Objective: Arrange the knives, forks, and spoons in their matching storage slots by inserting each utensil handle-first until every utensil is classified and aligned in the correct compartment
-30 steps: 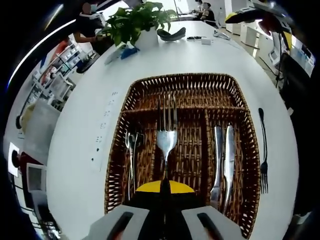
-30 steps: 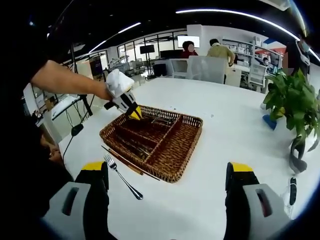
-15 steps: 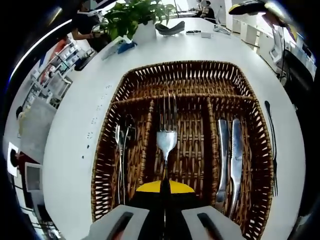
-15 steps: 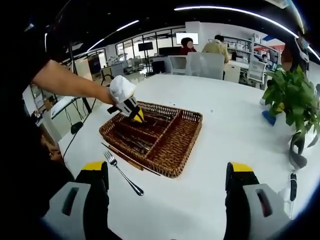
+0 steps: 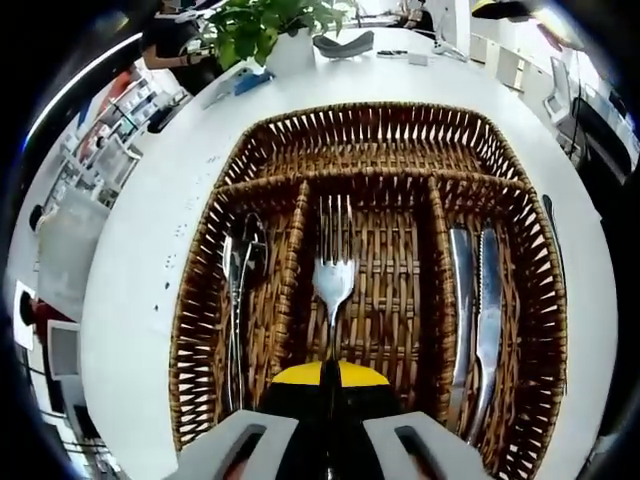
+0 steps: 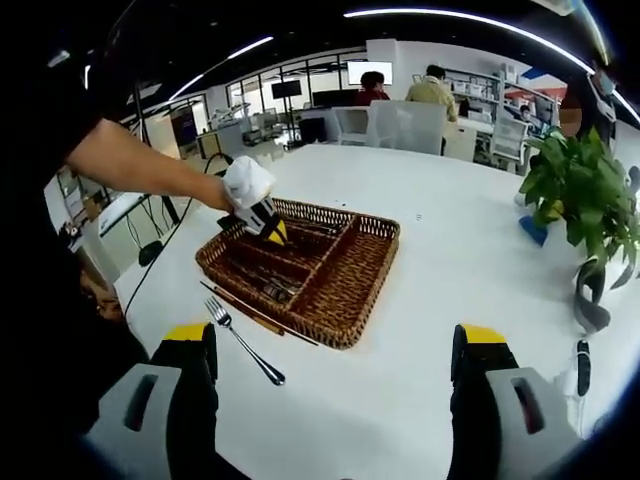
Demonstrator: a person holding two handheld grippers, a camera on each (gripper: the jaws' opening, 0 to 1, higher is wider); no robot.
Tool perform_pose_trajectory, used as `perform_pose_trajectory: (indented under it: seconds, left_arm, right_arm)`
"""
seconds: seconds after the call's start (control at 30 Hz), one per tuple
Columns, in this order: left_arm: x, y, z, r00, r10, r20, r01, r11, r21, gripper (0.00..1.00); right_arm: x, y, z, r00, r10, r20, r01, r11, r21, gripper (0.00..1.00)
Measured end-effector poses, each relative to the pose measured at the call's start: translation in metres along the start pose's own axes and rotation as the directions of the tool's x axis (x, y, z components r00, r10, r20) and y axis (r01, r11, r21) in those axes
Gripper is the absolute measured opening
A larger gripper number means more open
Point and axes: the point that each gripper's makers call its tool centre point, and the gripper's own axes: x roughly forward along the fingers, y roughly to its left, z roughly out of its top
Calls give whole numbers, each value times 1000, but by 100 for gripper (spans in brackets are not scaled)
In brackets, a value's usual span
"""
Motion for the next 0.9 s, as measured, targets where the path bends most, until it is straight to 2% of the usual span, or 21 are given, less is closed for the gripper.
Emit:
perform_pose_trajectory:
  seconds: [0.2,0.47,0.73,0.87,0.9]
  left_arm:
    - [3,2,-1,1000,-7,5,7,1000,-1,0]
    - [6,-2,-1,1000,-5,7,5,998,59,1]
    - [4,-4,-1,999,33,24,-35,993,113,3]
    - [0,-6,1,999,17,38,-20,996,82,9]
    - [-3,-8,2,999,7,49,-11,996,85,14]
  right_arm:
    - [0,1,0,1000,0,-2,0,1000,-2,99]
    - [0,3,1,1000,4,-2,-4,1000,-11,99]
    - [2,10,2,1000,20,1,-20,1000,-22,99]
    - [2,12,1,1000,29,-6,-30,999,-30,99]
    - [2,12,0,1000,30,-6,-30,999,-31,99]
